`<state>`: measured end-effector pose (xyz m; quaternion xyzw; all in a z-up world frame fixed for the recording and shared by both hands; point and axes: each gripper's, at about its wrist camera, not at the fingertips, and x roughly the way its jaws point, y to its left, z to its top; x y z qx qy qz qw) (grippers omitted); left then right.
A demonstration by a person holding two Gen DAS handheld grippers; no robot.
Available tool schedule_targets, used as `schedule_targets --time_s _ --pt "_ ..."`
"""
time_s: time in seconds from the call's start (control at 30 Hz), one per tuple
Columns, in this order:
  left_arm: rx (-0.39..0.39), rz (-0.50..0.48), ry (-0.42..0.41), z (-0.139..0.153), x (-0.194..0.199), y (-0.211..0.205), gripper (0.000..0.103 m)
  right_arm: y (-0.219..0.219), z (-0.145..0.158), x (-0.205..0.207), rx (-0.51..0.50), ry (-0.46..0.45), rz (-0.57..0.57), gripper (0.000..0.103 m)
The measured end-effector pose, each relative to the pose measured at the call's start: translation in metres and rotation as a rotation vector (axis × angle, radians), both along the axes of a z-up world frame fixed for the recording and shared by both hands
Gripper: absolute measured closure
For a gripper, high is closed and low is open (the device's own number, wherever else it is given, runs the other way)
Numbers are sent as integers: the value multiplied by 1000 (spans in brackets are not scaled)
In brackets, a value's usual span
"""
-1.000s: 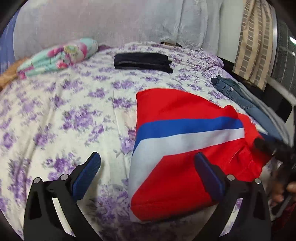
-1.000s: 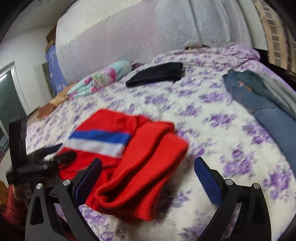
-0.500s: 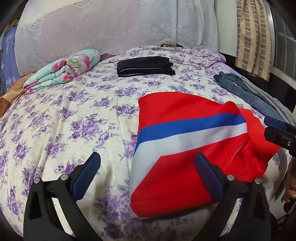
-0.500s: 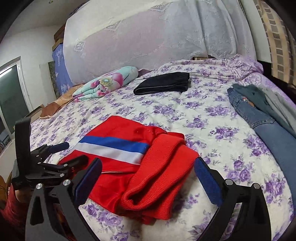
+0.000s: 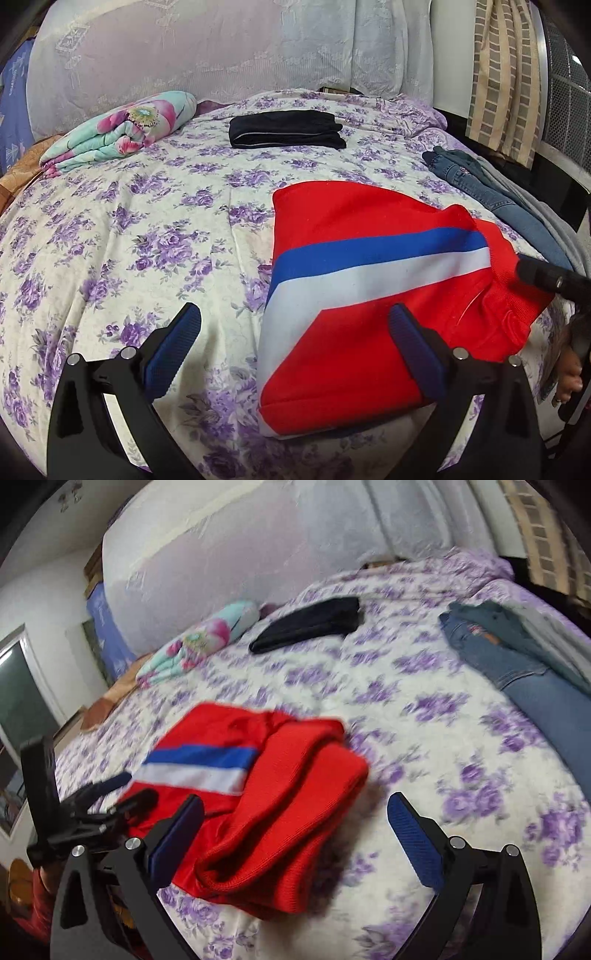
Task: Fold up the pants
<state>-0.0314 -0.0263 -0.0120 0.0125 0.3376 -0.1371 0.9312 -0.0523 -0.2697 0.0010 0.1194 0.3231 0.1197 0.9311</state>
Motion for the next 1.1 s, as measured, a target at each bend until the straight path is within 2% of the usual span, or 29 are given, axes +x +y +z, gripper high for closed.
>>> schedule_targets --time_s 0.1,0.27,0.43,0.53,0.6,0.67,0.73,0.8,0.87,0.9,1.0,1.1 --pt "-22 -4 -12 2 -2 5 4 6 13 -8 5 -58 28 3" --pt "-90 18 -19 21 9 29 4 32 25 -12 -102 -131 100 3" --pt "-203 30 91 25 41 51 4 24 12 -7 -78 -85 79 3" --pt "-255 13 123 18 43 46 5 13 5 -7 -61 -65 42 3" --pt "-239 -7 114 13 38 36 5 8 3 -8 -65 -72 24 3" --pt "-112 -26 81 3 31 15 4 8 5 -7 -102 -87 3 3" --pt "-64 -7 28 -2 26 10 4 10 9 -1 -150 -97 -18 3" --pt "-69 -11 48 0 28 12 4 9 9 5 -180 -91 -27 4" --pt "-75 -8 78 5 34 18 4 10 -2 13 -243 -32 -39 4" --pt "-73 6 74 9 34 21 4 7 -8 14 -242 -15 -31 3" --pt "-66 6 14 34 29 19 5 -16 -17 10 -106 21 -39 3" --pt "-66 -114 -14 53 20 -8 5 -28 -13 4 18 6 -13 4"
